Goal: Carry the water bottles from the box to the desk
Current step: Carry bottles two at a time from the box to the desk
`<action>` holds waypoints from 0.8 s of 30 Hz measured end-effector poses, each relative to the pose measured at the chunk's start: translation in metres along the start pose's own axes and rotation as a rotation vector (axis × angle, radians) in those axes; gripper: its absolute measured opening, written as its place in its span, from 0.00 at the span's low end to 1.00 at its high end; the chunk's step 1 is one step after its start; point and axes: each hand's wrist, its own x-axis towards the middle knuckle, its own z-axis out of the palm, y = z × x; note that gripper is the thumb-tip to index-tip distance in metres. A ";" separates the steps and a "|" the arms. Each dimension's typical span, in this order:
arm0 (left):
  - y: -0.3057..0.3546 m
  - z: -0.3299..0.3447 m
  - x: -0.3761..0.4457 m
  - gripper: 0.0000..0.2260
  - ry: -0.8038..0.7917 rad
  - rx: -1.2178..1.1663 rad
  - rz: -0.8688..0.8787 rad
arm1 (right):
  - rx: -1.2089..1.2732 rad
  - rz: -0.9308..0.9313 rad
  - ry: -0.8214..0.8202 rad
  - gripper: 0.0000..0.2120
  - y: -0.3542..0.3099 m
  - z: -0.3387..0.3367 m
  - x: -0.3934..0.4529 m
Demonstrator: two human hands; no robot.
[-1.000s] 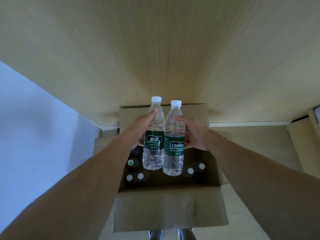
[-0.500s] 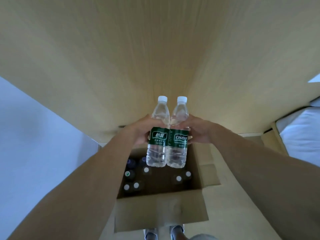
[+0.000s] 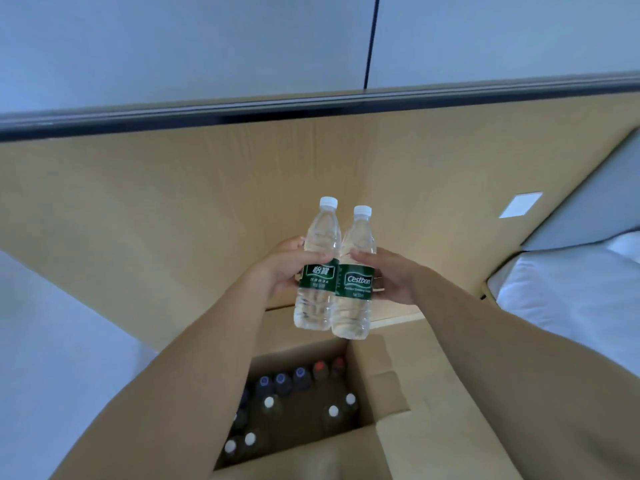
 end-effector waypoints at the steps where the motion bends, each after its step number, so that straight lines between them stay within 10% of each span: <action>1: 0.005 0.005 0.000 0.20 -0.005 -0.001 0.004 | -0.009 -0.020 0.009 0.24 -0.003 -0.003 -0.007; 7: 0.024 0.032 -0.001 0.17 -0.074 -0.029 0.020 | 0.131 -0.083 0.062 0.34 -0.011 -0.012 -0.047; 24: 0.032 0.109 -0.046 0.20 -0.499 0.180 0.052 | 0.505 -0.179 0.403 0.13 0.057 -0.020 -0.183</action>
